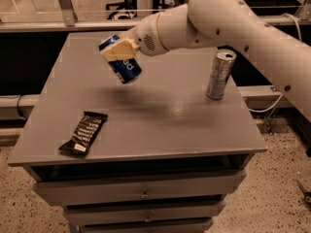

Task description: Place pepsi can upright

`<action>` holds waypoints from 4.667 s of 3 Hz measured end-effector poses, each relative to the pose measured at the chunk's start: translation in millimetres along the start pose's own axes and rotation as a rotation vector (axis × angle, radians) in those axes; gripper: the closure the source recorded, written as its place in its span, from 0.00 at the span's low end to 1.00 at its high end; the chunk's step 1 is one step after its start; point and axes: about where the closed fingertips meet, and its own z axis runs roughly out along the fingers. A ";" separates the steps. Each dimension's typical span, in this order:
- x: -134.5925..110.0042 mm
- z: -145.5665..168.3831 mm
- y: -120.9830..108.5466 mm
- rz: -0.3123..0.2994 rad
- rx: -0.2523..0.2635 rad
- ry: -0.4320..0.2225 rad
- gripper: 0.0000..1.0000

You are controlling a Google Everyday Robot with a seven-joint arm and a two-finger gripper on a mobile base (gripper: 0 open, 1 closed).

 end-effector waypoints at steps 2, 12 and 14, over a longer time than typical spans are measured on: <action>28.0 -4.9 -9.3 -0.018 -0.029 -0.221 1.00; 79.8 -62.5 52.6 0.097 0.053 -0.364 0.00; 58.2 -111.5 54.1 0.079 0.066 -0.253 0.00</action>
Offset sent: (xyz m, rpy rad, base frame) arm 0.0038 -0.0298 -0.0275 0.2945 -0.1606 0.0429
